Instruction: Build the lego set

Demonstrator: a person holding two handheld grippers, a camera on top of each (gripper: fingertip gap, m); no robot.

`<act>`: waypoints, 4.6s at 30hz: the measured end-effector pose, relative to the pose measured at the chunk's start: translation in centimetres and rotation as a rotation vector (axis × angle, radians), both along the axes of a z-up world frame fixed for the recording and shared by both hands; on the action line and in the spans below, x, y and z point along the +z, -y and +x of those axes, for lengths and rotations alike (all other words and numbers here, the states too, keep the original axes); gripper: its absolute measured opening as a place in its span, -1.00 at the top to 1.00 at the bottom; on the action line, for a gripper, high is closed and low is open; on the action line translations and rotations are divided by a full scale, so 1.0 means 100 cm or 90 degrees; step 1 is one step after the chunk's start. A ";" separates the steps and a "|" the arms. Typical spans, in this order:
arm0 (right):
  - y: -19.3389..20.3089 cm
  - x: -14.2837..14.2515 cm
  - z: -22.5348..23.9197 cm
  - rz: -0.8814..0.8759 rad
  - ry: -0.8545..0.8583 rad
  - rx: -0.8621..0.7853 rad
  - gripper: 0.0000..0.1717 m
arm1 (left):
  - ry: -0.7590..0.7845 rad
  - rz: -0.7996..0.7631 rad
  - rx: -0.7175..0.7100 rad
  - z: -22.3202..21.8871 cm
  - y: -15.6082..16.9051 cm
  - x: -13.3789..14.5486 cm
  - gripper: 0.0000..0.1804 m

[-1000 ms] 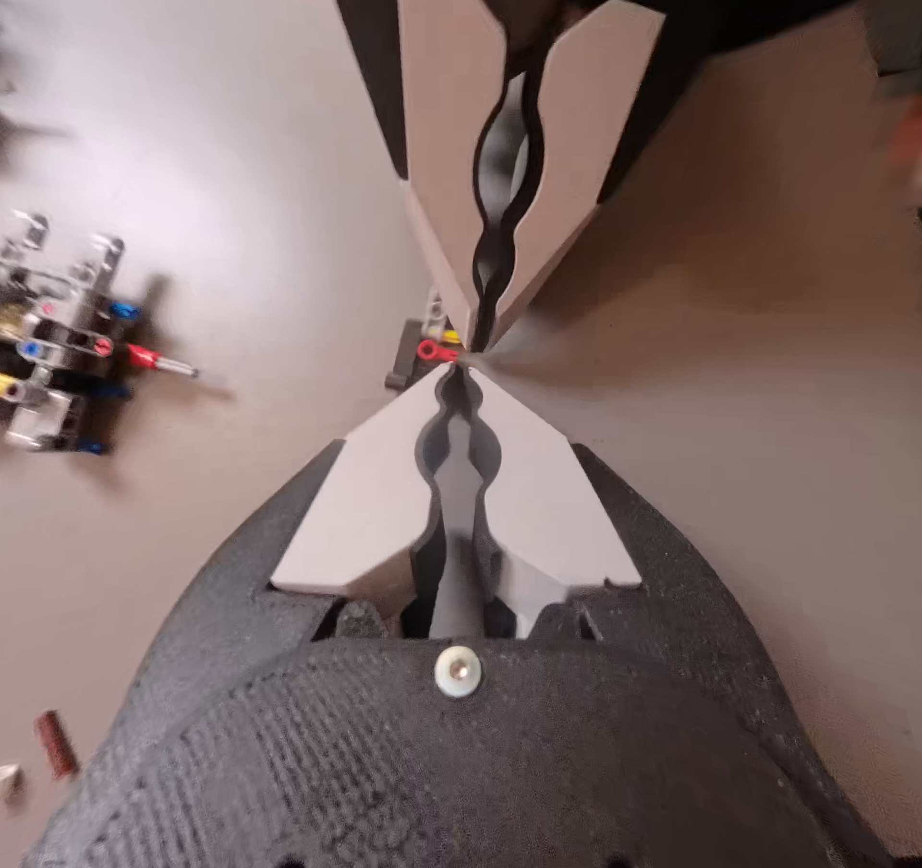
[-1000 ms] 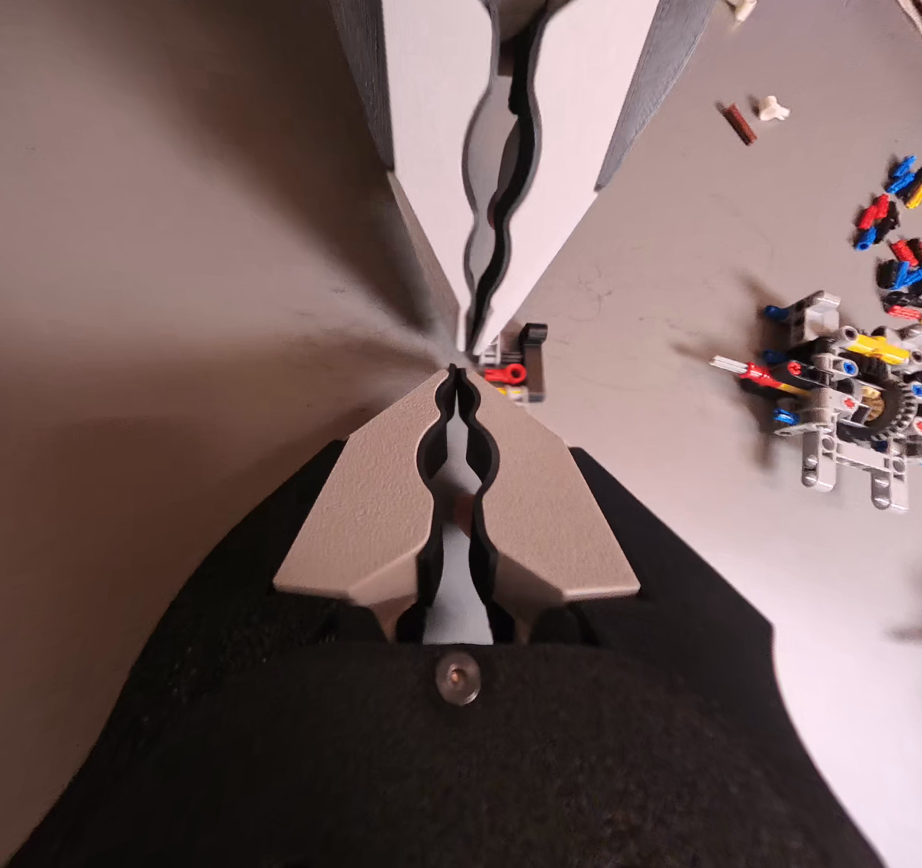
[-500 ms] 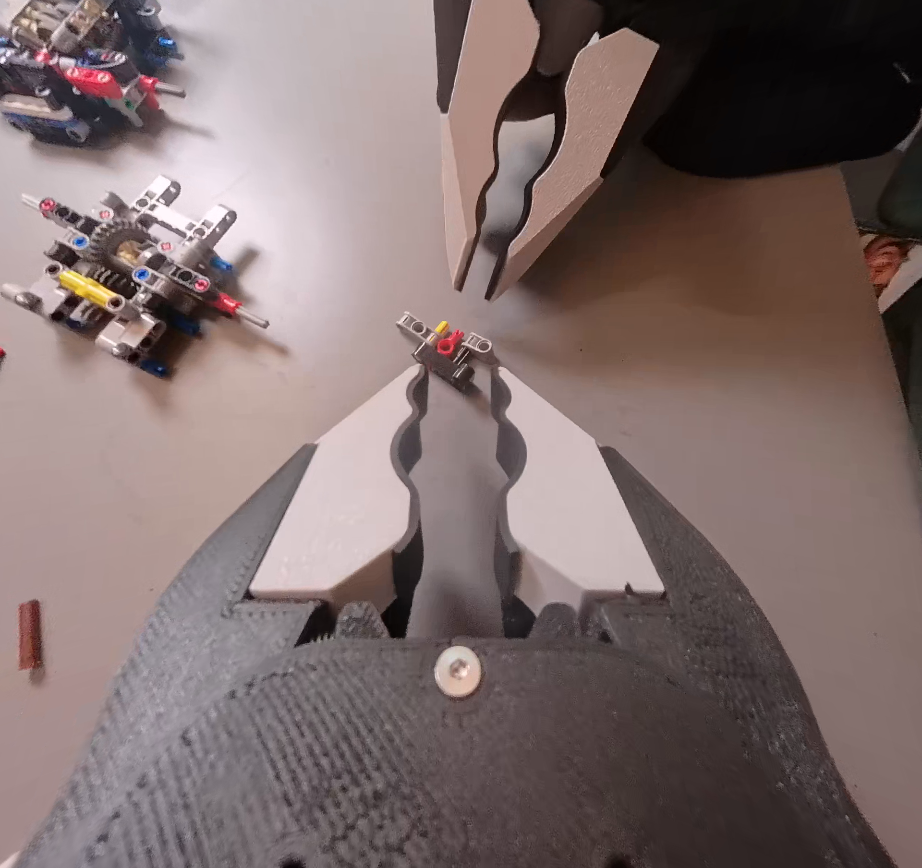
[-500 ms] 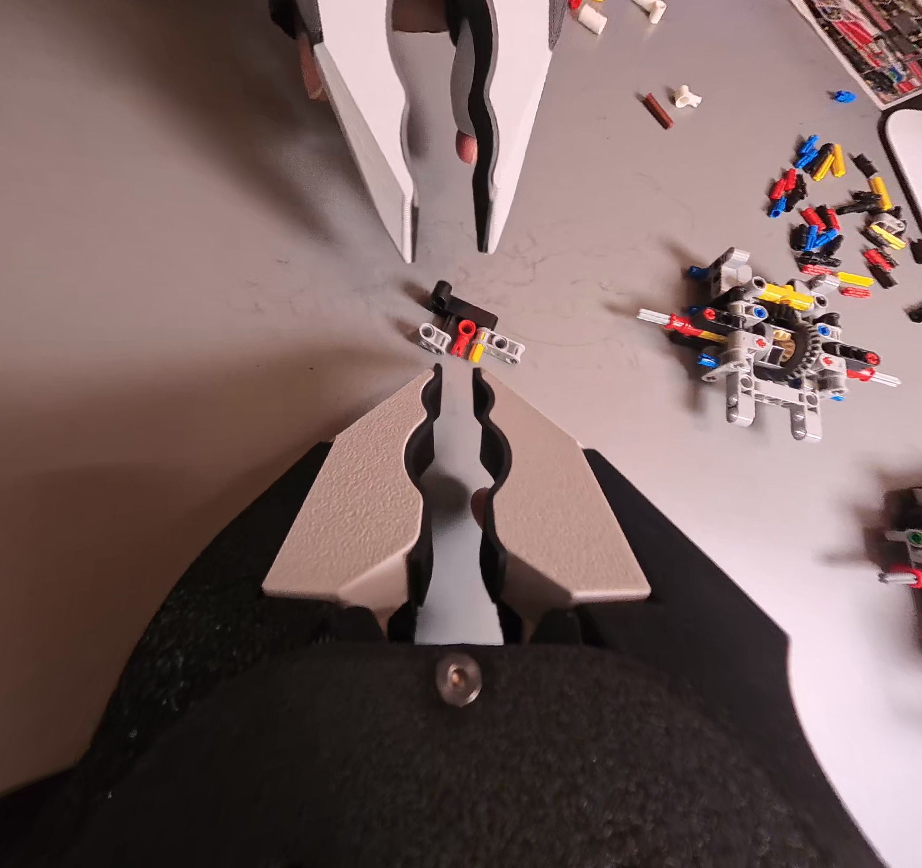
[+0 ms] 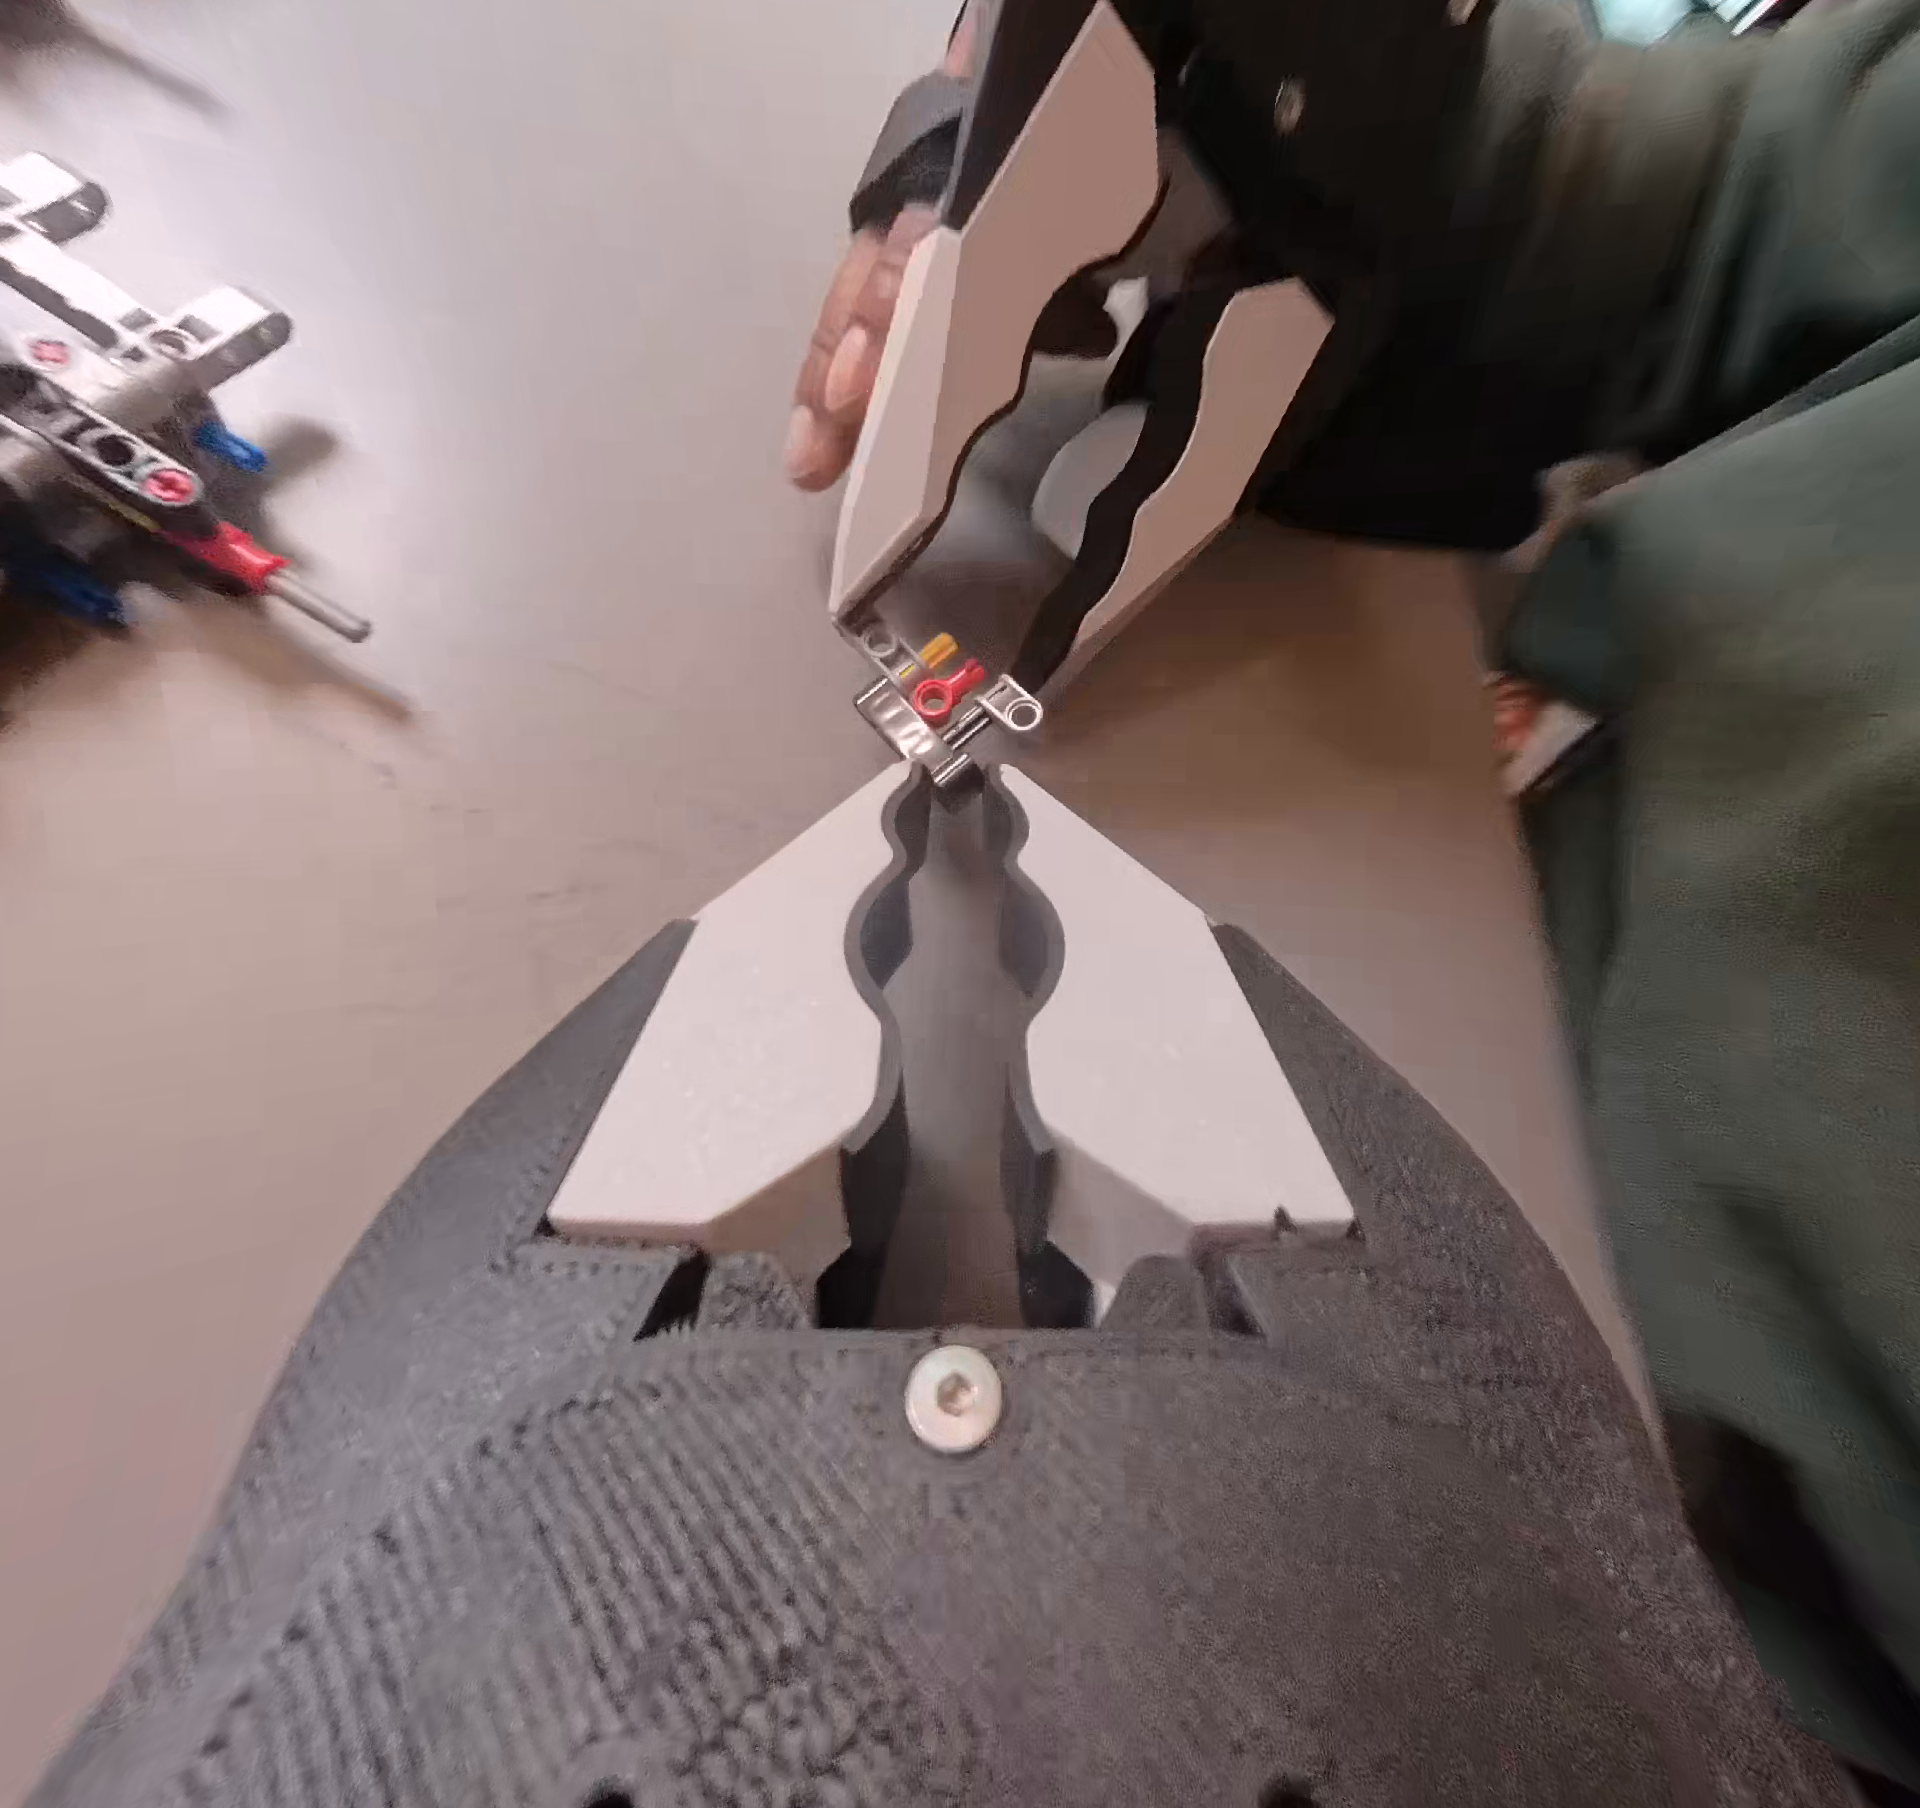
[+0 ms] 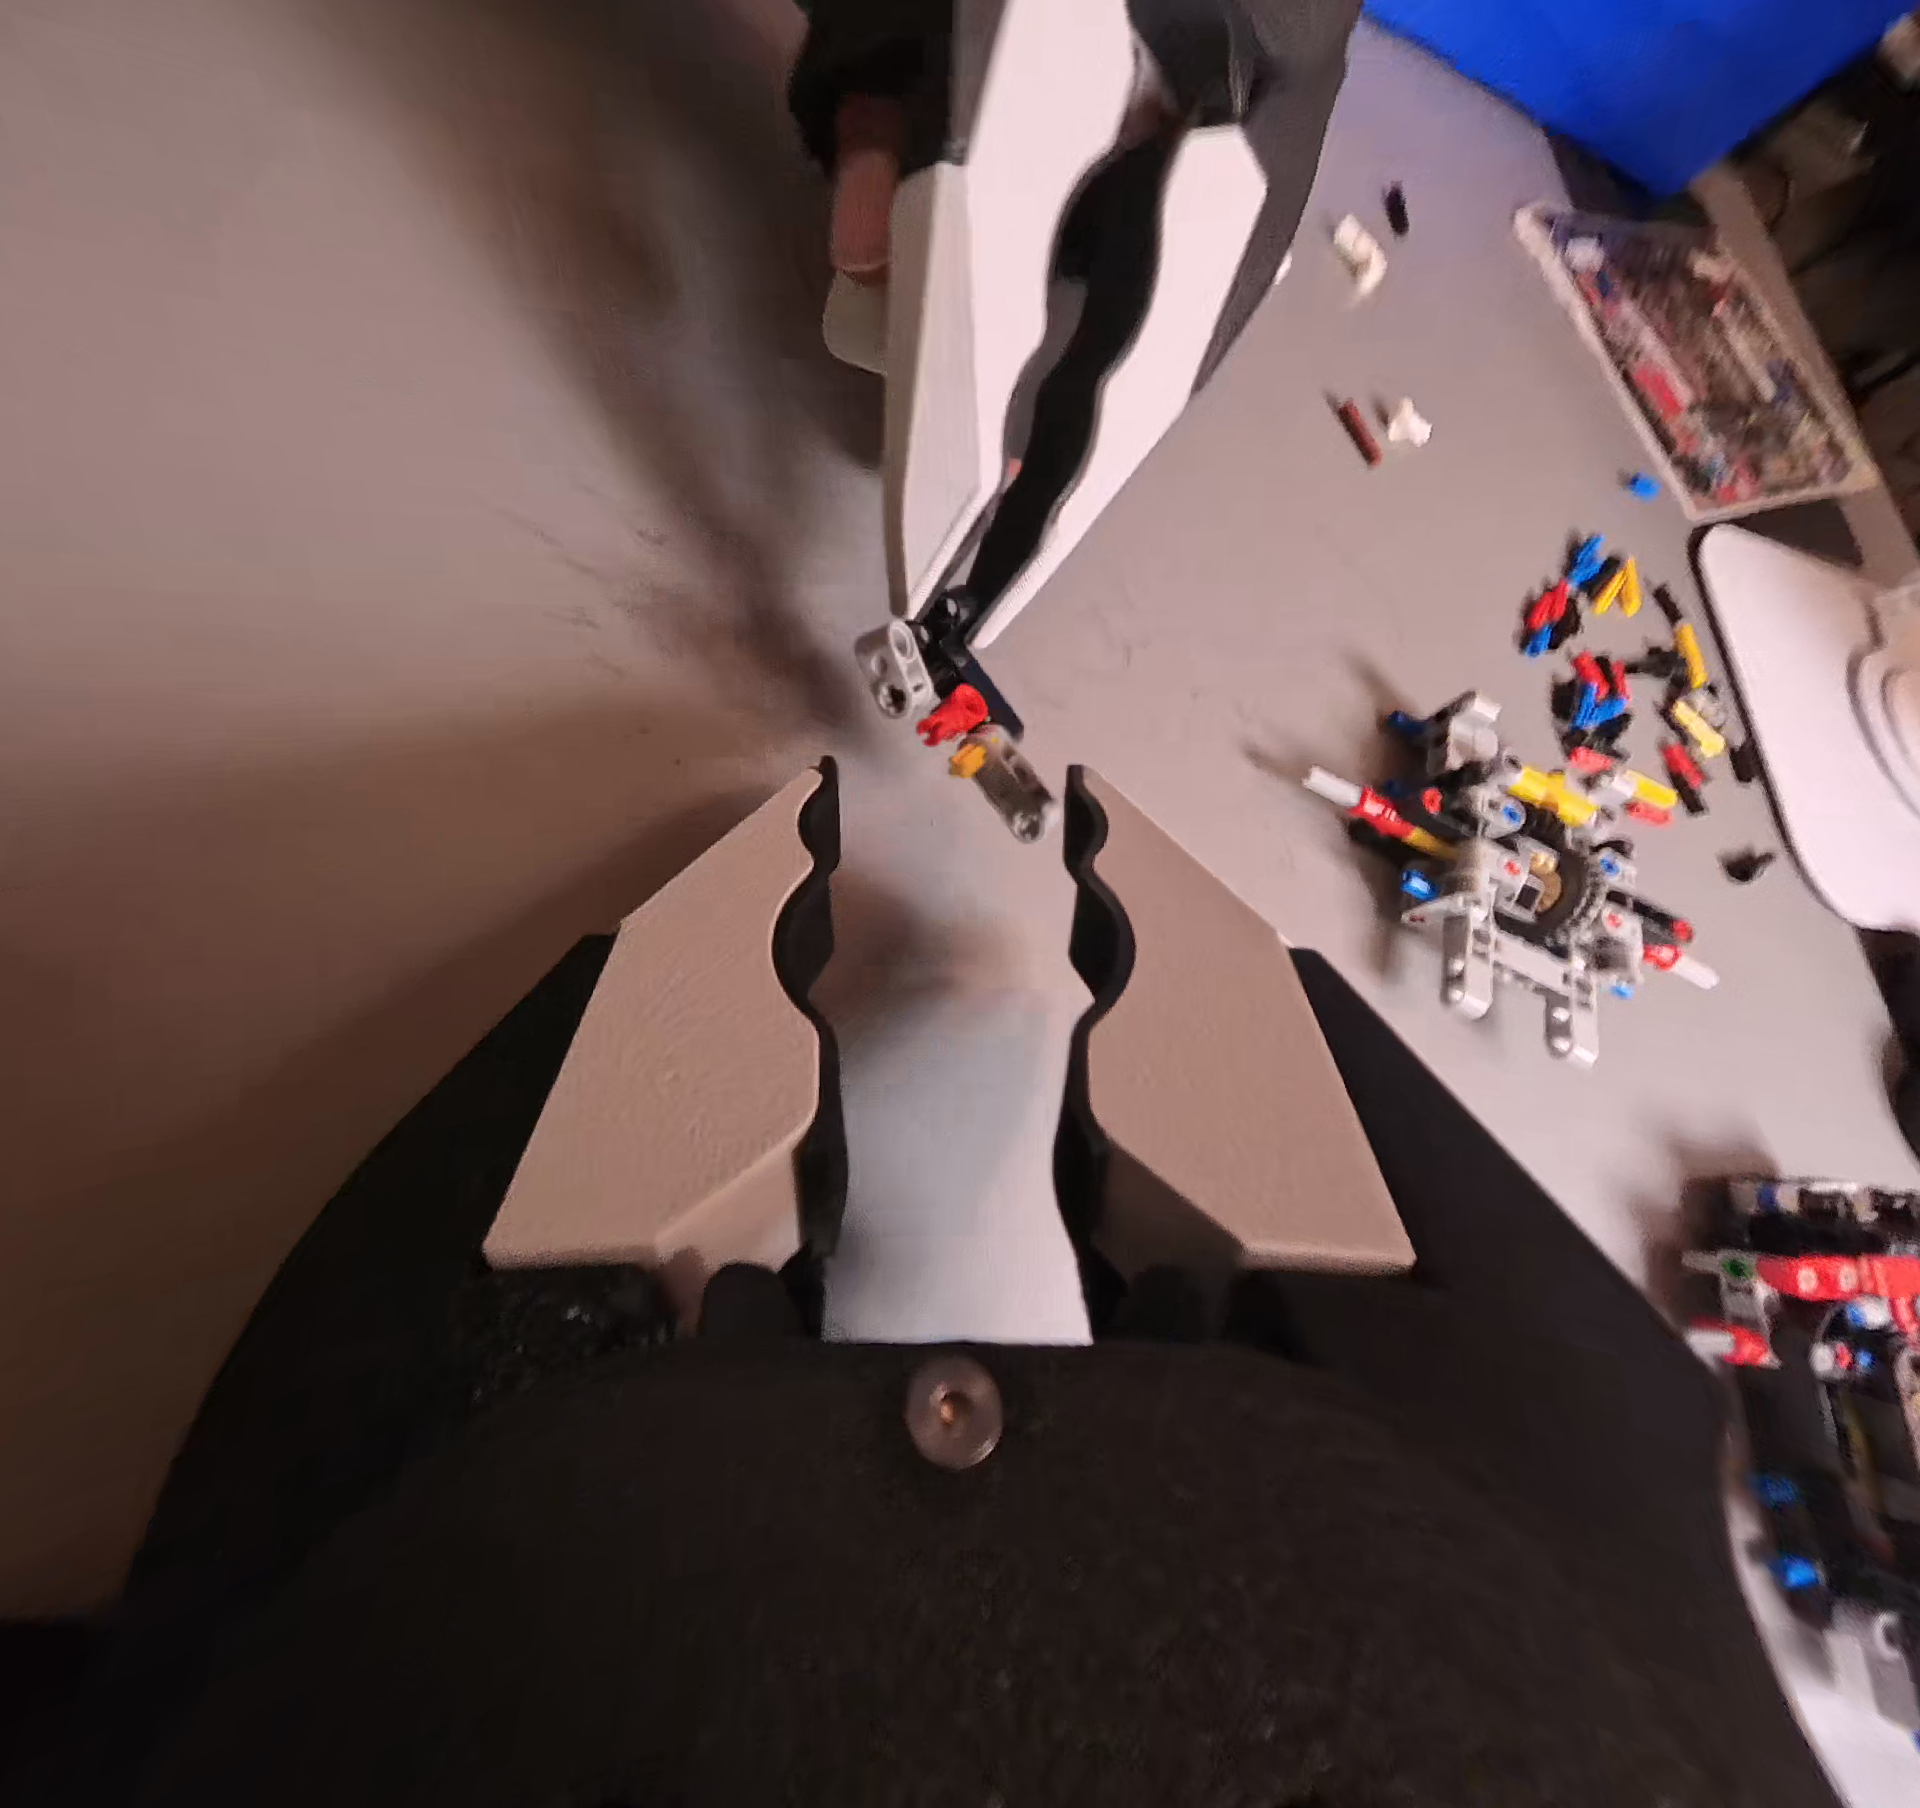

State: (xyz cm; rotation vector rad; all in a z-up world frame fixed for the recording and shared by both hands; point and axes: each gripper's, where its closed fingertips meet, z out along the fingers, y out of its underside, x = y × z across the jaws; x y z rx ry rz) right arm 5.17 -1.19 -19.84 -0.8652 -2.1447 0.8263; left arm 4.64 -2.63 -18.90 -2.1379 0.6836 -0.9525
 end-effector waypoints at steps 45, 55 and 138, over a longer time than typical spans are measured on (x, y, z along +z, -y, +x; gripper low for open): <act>0.017 -0.018 0.003 -0.138 0.222 -0.141 0.94 | -0.189 0.222 -0.028 0.010 0.001 -0.004 0.88; 0.017 -0.023 0.006 -0.095 0.246 -0.155 0.93 | -0.214 0.187 -0.027 0.011 0.002 -0.011 0.89; 0.014 -0.020 0.009 -0.074 0.195 -0.018 0.93 | -0.208 0.172 -0.123 0.015 0.002 -0.012 0.93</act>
